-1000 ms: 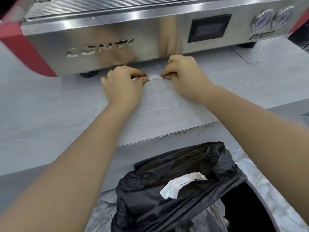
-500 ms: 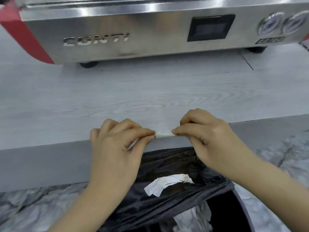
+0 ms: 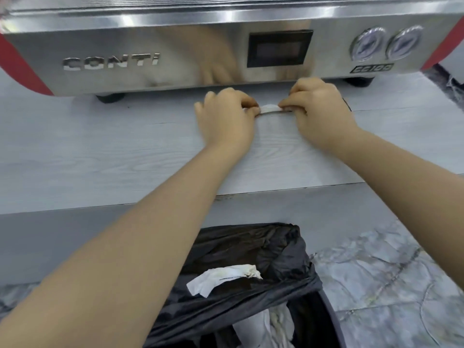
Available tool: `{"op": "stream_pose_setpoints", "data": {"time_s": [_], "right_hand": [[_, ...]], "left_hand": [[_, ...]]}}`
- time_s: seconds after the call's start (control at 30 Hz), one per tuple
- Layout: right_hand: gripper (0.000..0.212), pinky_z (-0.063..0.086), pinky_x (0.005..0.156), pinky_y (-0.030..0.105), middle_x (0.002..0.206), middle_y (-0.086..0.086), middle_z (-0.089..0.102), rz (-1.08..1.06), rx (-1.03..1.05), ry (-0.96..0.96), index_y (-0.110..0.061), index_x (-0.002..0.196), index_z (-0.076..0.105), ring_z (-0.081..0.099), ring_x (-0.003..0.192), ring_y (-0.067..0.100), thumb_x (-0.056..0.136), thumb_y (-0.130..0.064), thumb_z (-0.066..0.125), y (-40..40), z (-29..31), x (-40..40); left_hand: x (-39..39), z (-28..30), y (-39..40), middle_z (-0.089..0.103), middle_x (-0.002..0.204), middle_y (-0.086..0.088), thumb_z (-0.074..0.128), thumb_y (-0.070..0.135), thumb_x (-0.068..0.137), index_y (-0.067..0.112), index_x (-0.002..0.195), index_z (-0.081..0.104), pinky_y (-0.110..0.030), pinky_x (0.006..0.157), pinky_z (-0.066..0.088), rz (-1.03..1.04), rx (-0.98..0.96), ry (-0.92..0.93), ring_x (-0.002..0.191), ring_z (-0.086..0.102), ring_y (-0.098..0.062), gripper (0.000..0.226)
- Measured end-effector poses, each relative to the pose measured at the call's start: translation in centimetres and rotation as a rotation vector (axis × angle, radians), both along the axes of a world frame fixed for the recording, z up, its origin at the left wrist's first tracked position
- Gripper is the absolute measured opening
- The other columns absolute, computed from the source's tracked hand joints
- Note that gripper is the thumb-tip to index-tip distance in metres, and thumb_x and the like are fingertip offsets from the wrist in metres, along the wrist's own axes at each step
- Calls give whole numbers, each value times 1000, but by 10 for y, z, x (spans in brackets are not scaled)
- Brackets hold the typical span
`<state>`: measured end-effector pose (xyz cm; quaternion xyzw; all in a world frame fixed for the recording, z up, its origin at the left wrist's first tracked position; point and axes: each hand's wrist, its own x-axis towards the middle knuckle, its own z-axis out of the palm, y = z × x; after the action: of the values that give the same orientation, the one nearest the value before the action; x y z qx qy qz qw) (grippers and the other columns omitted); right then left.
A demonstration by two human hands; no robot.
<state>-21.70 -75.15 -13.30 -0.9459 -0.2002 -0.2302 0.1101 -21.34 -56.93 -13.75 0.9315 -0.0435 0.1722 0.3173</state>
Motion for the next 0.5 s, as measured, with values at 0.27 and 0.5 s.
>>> {"op": "stream_pose_setpoints", "data": {"time_s": [0.27, 0.5], "right_hand": [[22, 43, 74, 23, 85, 12, 69, -14, 61, 90, -7, 88, 78, 63, 79, 28, 79, 7, 62, -50, 3, -2], [20, 44, 71, 21, 84, 9, 67, 113, 134, 178, -7, 88, 78, 62, 76, 22, 78, 9, 71, -50, 6, -93]], "left_hand": [[16, -1, -36, 71, 101, 18, 68, 41, 88, 39, 85, 75, -33, 84, 22, -163, 10, 94, 109, 55, -14, 8], [-60, -4, -8, 70, 90, 18, 74, 44, 82, 37, 84, 77, -38, 86, 29, -399, -57, 49, 95, 56, -14, 7]]}}
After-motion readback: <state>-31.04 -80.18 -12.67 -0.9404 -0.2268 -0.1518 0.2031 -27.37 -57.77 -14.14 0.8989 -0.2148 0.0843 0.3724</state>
